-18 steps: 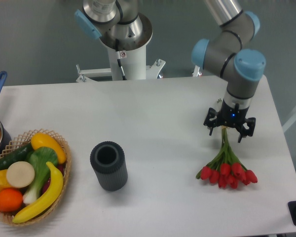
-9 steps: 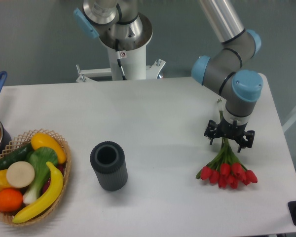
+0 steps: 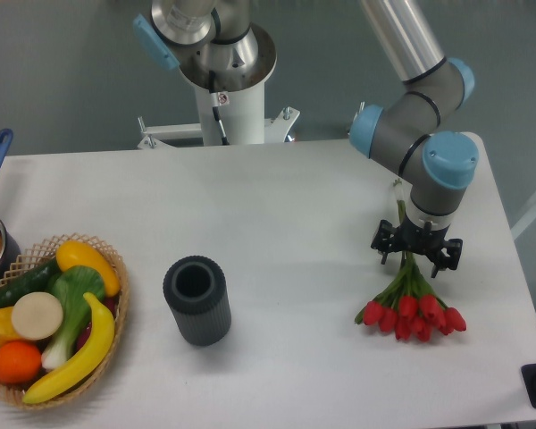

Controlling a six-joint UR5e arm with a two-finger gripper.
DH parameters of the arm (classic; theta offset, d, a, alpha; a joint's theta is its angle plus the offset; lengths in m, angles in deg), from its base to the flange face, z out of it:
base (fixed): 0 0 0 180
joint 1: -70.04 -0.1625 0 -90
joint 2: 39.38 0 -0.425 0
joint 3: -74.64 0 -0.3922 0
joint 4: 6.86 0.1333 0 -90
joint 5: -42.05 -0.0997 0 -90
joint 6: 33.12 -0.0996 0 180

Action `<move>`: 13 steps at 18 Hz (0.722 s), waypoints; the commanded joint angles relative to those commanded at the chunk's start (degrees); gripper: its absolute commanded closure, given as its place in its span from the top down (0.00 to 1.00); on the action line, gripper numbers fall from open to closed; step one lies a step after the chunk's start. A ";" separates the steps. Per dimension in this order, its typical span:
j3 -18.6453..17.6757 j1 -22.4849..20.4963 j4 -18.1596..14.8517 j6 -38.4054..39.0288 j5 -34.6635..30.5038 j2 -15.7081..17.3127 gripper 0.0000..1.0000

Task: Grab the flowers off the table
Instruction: 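Lower the gripper onto the stems and close it around them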

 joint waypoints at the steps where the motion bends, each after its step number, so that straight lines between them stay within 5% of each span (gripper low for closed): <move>1: 0.00 0.00 0.00 0.00 0.00 -0.09 0.99; 5: 0.00 0.00 0.00 0.17 0.00 -0.09 0.70; 13: 0.00 0.00 -0.35 0.62 0.53 0.26 0.44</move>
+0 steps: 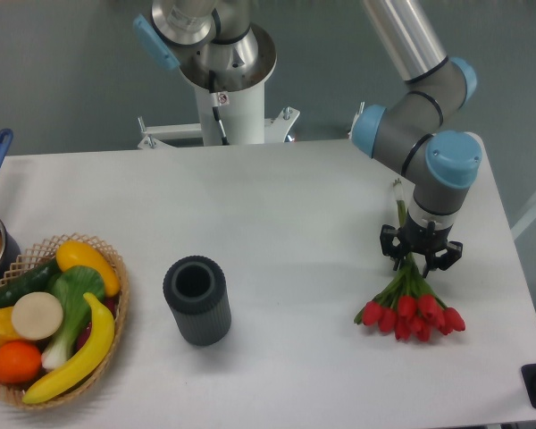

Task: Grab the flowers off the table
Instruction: 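Lower the gripper onto the stems and close it around them, then lift the gripped red tulip bunch up off the table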

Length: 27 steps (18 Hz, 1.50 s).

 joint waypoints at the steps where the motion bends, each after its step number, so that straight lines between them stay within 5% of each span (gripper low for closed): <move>1: 0.00 -0.09 0.00 0.09 0.00 0.00 0.42; 17: 0.88 0.00 -0.79 1.23 0.79 2.72 0.36; 21: 0.61 1.75 -1.58 2.28 2.97 7.64 0.36; 27: 0.88 2.29 -1.50 8.16 18.69 16.51 0.36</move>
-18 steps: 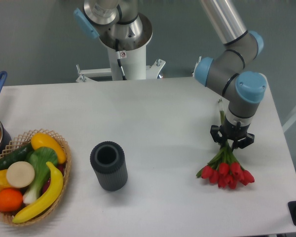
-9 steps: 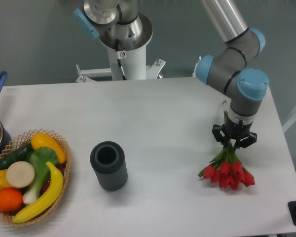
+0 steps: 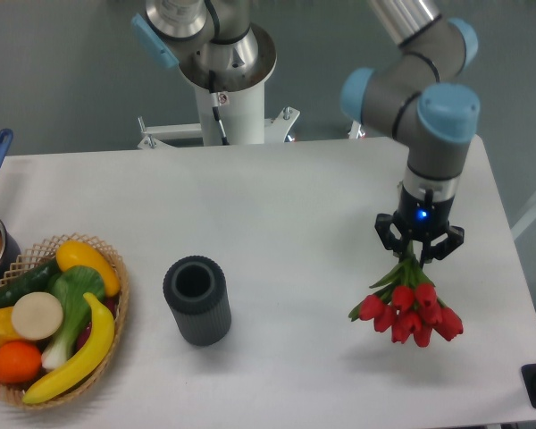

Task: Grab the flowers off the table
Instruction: 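Lift the gripped red tulip bunch up off the table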

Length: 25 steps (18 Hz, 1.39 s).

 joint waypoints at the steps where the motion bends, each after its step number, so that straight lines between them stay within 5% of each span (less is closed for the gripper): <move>1: 0.09 -0.17 0.00 1.23 2.55 1.23 0.36; 6: 3.24 1.14 0.35 9.04 13.46 7.66 0.36; 10: 7.82 3.60 0.61 13.89 19.00 7.84 0.36; 15: 8.00 2.99 0.70 13.72 29.37 7.75 0.36; 25: 7.12 3.08 0.70 13.55 32.02 7.40 0.37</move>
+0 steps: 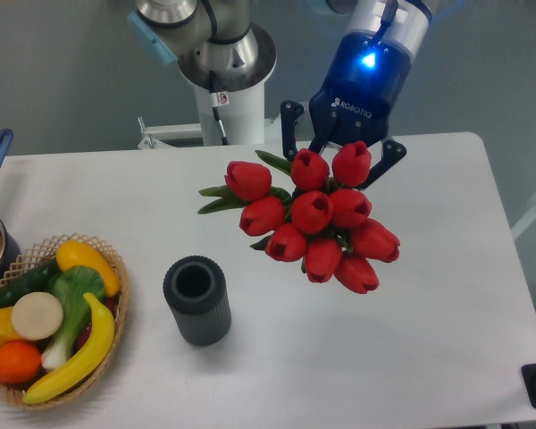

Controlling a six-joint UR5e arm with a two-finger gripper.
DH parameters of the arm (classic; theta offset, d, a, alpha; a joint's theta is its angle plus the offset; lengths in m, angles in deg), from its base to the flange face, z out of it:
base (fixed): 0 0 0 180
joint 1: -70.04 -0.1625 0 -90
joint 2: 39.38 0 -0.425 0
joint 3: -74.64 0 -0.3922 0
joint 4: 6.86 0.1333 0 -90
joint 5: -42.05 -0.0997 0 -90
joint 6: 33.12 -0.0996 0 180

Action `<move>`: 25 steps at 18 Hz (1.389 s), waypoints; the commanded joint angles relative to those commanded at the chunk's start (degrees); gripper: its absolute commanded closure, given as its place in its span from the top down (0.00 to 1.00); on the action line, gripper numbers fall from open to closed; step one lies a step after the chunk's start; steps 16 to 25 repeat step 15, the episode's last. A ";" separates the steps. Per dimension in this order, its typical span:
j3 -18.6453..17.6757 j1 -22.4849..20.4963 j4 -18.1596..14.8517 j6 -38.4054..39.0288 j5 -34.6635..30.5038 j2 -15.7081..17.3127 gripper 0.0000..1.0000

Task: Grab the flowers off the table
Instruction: 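Lift the gripped red tulip bunch up off the table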

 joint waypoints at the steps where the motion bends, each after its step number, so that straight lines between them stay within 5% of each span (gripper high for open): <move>1: 0.09 0.00 0.00 0.00 0.00 0.00 0.37; 25: -0.09 -0.53 -0.09 0.53 0.09 0.35 0.37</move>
